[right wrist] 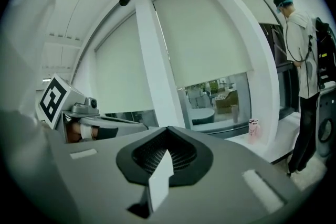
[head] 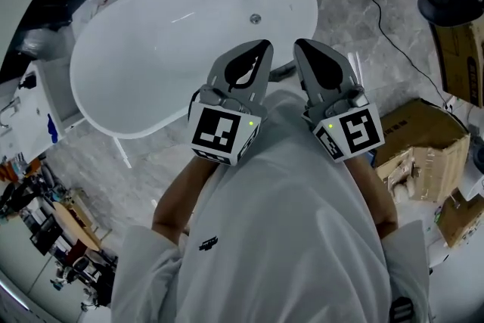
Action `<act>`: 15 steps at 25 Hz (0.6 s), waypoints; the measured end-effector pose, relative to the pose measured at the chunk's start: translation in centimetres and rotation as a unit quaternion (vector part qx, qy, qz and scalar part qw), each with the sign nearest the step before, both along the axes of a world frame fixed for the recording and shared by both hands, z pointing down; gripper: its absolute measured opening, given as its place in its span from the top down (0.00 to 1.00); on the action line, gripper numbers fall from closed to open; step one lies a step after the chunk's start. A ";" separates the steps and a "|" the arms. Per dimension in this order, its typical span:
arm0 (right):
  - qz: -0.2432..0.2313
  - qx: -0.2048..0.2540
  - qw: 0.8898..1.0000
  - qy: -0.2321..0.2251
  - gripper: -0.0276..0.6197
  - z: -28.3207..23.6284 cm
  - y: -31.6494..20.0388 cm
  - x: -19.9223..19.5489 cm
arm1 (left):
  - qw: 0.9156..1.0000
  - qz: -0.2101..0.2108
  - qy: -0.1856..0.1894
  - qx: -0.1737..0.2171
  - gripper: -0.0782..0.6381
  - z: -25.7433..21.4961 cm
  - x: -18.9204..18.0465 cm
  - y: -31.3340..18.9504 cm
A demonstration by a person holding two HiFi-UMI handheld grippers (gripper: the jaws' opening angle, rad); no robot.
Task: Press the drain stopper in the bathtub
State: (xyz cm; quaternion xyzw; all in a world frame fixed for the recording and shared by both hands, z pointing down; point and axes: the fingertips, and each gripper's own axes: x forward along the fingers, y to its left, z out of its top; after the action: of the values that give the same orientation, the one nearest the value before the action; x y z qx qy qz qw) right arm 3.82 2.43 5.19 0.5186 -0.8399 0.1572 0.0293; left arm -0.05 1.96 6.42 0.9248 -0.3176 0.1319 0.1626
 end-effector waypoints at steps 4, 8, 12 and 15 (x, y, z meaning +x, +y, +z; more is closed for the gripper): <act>0.005 -0.001 1.000 0.005 0.97 -0.1 0.5 0.1 | 1.000 0.004 0.005 0.003 0.89 -0.2 0.2 0.2; 0.014 -0.001 1.000 0.012 0.97 -0.2 1.0 0.4 | 1.000 0.009 0.012 -0.006 0.89 0.1 0.5 0.4; 0.024 -0.003 1.000 0.015 0.97 -0.2 1.2 0.6 | 1.000 0.018 0.012 -0.003 0.89 -0.1 0.7 0.7; 0.028 -0.007 0.999 0.014 0.97 -0.1 1.3 0.3 | 1.000 0.023 0.009 -0.002 0.89 0.0 0.4 0.7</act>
State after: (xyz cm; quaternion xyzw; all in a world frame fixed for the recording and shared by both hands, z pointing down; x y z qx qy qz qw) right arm 4.13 3.70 5.12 0.5441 -0.8233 0.1564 0.0404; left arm 0.31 2.69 6.38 0.9326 -0.2947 0.1276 0.1649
